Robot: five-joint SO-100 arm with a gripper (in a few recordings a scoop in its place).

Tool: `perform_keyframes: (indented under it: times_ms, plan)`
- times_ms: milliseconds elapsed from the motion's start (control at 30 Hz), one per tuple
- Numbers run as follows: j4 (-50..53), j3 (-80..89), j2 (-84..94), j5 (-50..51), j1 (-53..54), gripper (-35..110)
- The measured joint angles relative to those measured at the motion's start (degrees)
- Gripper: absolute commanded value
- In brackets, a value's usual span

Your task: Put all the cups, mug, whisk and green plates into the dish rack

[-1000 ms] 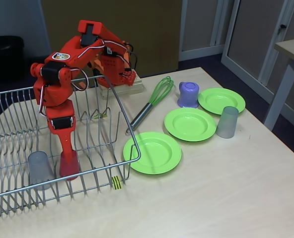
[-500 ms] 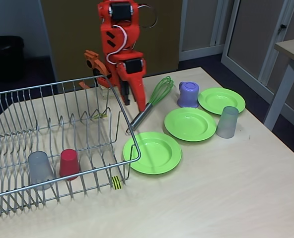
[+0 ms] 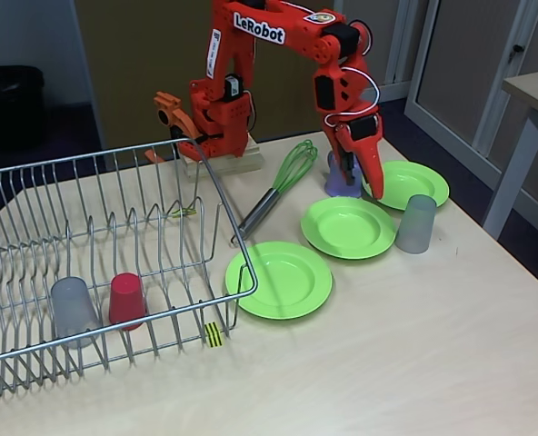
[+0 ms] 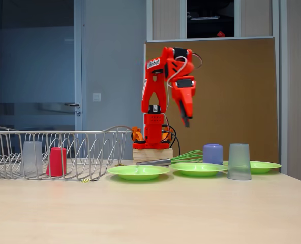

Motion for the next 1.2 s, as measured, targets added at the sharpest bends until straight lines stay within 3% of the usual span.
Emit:
perform_keyframes:
  times_ms: [233, 800, 1200]
  plan:
    - [-4.7, -5.5, -8.8, 11.4, -7.6, 36]
    - [-14.1, -16.9, -26.2, 21.5, -15.0, 34]
    - [-14.6, -22.0, -29.4, 20.9, -15.3, 3]
